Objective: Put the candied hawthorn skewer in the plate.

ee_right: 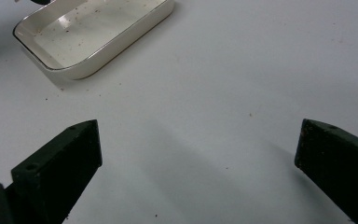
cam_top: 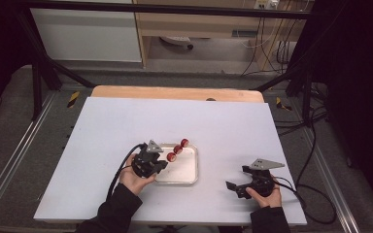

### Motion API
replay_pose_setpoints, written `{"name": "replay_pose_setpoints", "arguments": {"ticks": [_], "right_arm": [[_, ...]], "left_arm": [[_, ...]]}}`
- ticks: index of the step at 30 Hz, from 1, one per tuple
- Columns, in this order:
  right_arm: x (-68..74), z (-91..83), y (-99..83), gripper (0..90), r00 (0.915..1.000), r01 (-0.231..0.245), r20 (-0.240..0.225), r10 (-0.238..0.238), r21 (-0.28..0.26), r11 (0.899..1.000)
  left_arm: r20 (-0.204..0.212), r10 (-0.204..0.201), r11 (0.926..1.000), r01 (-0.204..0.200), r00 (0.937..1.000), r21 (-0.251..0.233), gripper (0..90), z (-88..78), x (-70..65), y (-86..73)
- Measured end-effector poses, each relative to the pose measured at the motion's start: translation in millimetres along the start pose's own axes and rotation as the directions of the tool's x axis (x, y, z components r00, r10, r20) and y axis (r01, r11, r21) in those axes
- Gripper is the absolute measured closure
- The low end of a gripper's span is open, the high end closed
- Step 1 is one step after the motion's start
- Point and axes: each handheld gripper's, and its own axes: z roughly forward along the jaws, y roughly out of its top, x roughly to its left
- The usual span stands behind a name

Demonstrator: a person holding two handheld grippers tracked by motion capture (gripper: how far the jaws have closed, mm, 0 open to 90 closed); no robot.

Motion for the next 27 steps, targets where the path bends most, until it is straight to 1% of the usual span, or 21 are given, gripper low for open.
{"name": "replay_pose_setpoints", "arguments": {"ticks": [5, 8, 11, 17, 23, 27], "right_arm": [[-0.1, -0.4, -0.4, 1.1, 1.0000, -0.001, -0.004, 0.001, 0.000, 1.000], [0.1, -0.6, -0.4, 1.0, 1.0000, 0.000, -0.004, 0.000, -0.003, 1.000], [0.0, -1.2, -0.3, 1.0, 1.0000, -0.003, -0.003, 0.003, -0.006, 1.000], [-0.3, -1.0, -0.7, 1.0, 1.0000, -0.004, -0.003, 0.004, -0.003, 1.000], [-0.3, -0.6, -0.7, 1.0, 1.0000, -0.006, -0.004, 0.006, -0.001, 1.000], [-0.1, -0.9, -0.8, 1.0, 1.0000, -0.006, 0.000, 0.006, 0.000, 1.000]], "left_arm": [[-0.020, 0.022, 0.9989, -0.021, 0.9996, 0.043, 88.1, 8.5, -4.5, -0.2], [-0.026, 0.019, 0.9980, -0.018, 0.9995, 0.061, 88.1, 11.8, -4.6, -1.3], [-0.026, 0.020, 0.9972, -0.018, 0.9995, 0.072, 88.1, 13.9, -5.5, -2.6], [-0.038, 0.026, 0.9957, -0.023, 0.9989, 0.090, 88.0, 17.0, -7.5, -4.7], [-0.046, 0.035, 0.9960, -0.031, 0.9983, 0.084, 87.5, 16.2, -8.5, -6.1], [-0.047, 0.036, 0.9974, -0.033, 0.9982, 0.064, 82.3, 12.1, -7.2, -7.6]]}}
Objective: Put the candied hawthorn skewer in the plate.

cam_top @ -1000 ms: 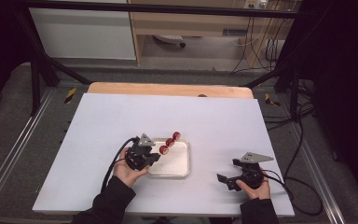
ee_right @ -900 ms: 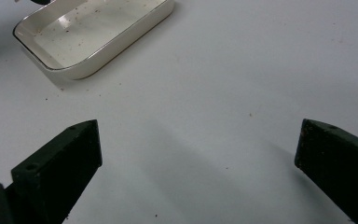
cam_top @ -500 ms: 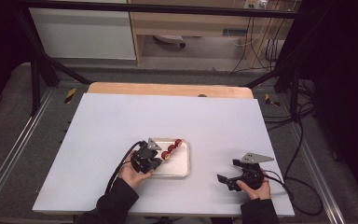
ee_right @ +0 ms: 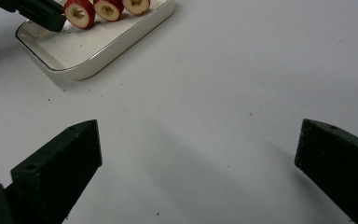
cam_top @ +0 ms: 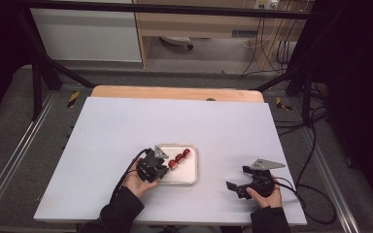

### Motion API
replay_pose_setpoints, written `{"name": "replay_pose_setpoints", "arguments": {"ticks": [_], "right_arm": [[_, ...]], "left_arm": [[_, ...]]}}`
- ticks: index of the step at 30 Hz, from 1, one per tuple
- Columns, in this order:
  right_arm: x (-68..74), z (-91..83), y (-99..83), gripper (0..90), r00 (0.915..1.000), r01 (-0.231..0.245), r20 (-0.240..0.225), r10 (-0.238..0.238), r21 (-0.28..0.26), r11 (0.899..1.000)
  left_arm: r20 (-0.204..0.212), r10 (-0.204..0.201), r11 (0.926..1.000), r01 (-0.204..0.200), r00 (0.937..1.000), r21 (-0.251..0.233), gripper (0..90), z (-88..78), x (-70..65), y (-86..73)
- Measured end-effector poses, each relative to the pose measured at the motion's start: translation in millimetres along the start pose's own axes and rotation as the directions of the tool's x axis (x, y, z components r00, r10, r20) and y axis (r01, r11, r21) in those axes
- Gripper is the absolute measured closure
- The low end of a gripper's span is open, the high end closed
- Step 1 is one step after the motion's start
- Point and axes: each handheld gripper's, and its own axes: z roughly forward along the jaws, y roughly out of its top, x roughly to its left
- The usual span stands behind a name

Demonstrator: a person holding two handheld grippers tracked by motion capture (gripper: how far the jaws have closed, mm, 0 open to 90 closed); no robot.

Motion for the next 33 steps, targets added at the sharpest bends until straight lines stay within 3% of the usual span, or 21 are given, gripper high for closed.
{"name": "replay_pose_setpoints", "arguments": {"ticks": [4, 10, 18, 26, 33], "right_arm": [[0.0, -0.1, 0.0, 1.0, 1.0000, 0.000, 0.001, 0.000, -0.001, 1.000], [0.2, -0.5, 0.3, 1.0, 1.0000, -0.006, 0.000, 0.006, -0.002, 1.000], [0.1, -0.7, 0.2, 0.7, 1.0000, -0.008, 0.000, 0.008, -0.005, 1.000], [-0.2, 0.1, 0.0, 0.7, 1.0000, -0.006, 0.002, 0.006, 0.007, 1.000], [-0.2, 0.5, -0.1, 0.6, 1.0000, -0.006, 0.001, 0.006, 0.014, 1.000]], "left_arm": [[0.021, 0.035, 0.9988, -0.034, 0.9992, -0.035, 72.6, -8.8, 1.9, -3.3], [0.052, 0.050, 0.9952, -0.046, 0.9974, -0.086, 53.8, -25.8, 10.0, -10.5], [0.061, -0.005, 0.9944, 0.012, 0.9981, -0.105, 33.4, -43.4, 27.4, -32.8], [0.040, -0.034, 0.9919, 0.039, 0.9986, -0.121, 16.2, -56.6, 49.6, -69.3], [0.024, -0.076, 0.9836, 0.078, 0.9969, -0.163, 7.4, -63.9, 63.7, -94.9]]}}
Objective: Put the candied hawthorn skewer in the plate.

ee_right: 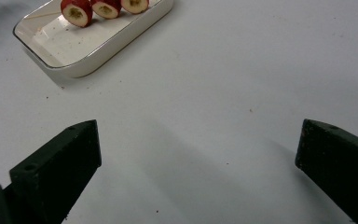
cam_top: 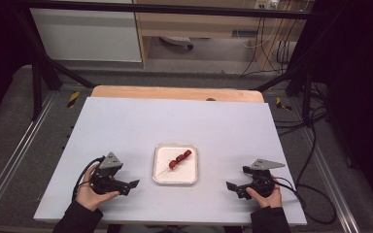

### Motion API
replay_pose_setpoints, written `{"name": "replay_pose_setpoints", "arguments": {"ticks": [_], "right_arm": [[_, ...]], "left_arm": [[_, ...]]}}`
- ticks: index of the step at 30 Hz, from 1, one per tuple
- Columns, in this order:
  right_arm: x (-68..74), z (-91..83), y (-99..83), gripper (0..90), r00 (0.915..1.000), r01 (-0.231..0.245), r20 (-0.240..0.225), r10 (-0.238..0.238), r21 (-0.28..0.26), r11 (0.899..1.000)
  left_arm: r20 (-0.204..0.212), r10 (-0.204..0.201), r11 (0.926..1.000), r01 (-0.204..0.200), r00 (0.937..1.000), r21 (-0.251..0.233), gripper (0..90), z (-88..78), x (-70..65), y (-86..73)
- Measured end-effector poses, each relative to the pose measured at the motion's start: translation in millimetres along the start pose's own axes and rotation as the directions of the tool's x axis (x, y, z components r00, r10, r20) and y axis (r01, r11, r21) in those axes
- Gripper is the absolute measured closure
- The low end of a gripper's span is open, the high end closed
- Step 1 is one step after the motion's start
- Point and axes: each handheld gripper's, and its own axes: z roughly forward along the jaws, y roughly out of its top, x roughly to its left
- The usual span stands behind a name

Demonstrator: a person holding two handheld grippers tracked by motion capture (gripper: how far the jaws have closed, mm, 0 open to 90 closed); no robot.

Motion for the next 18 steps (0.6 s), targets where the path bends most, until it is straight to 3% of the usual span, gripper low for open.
{"name": "replay_pose_setpoints", "arguments": {"ticks": [8, 14, 18], "right_arm": [[0.3, 0.0, -0.2, 0.6, 1.0000, -0.003, -0.001, 0.003, 0.008, 1.000], [0.7, -0.3, -0.2, 0.6, 1.0000, -0.006, -0.001, 0.006, 0.015, 1.000], [0.6, -0.2, -0.2, 0.6, 1.0000, -0.004, -0.006, 0.004, 0.017, 1.000]], "left_arm": [[-0.027, -0.009, 0.9999, 0.009, 0.9996, -0.012, 4.4, -5.7, 10.4, -18.9], [-0.014, -0.035, 0.9988, 0.035, 0.9993, -0.033, 4.6, -11.2, 17.1, -26.2], [-0.012, -0.026, 0.9987, 0.025, 0.9996, -0.043, 5.2, -13.0, 17.3, -26.4]]}}
